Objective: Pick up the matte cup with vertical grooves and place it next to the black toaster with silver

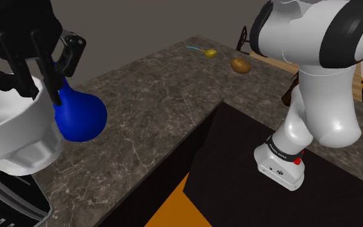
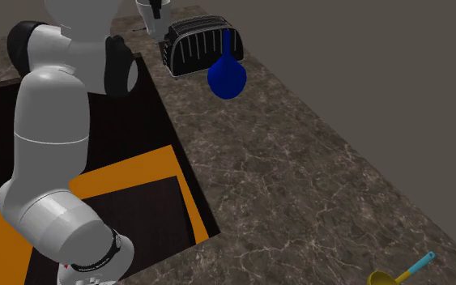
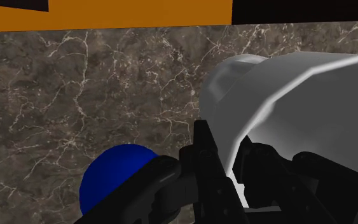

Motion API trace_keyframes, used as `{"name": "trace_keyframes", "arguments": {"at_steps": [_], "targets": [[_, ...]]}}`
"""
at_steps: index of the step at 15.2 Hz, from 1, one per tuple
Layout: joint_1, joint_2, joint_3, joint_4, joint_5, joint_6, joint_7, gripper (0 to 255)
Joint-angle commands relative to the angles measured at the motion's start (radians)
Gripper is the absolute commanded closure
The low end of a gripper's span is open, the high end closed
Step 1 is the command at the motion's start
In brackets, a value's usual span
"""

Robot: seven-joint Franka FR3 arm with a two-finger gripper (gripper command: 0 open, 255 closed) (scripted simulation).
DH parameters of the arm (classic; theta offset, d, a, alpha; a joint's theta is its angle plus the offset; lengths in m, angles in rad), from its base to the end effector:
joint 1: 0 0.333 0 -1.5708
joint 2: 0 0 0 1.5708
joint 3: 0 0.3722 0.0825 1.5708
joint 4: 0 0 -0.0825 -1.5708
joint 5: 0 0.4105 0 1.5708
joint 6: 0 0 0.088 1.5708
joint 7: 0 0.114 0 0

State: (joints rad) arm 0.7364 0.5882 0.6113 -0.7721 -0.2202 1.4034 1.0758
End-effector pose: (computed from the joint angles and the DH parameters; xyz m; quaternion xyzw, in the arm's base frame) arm 0.3602 0.6413 0.6922 -0.9950 -0.0583 0.0267 0.0768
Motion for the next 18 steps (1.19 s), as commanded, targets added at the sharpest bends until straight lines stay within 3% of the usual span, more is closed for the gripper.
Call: {"name": "trace_keyframes", "arguments": {"at_steps": [1, 8, 18], "targets": [[0.019, 0.02, -0.004, 0.002, -0.01, 0.019, 0.014, 255], [-0.072, -0.071, 0.015, -0.258, 0.035, 0.182, 0.011, 255], [-0.13, -0.122, 0.021, -0.479, 0.063, 0.35, 0.001, 255]]}}
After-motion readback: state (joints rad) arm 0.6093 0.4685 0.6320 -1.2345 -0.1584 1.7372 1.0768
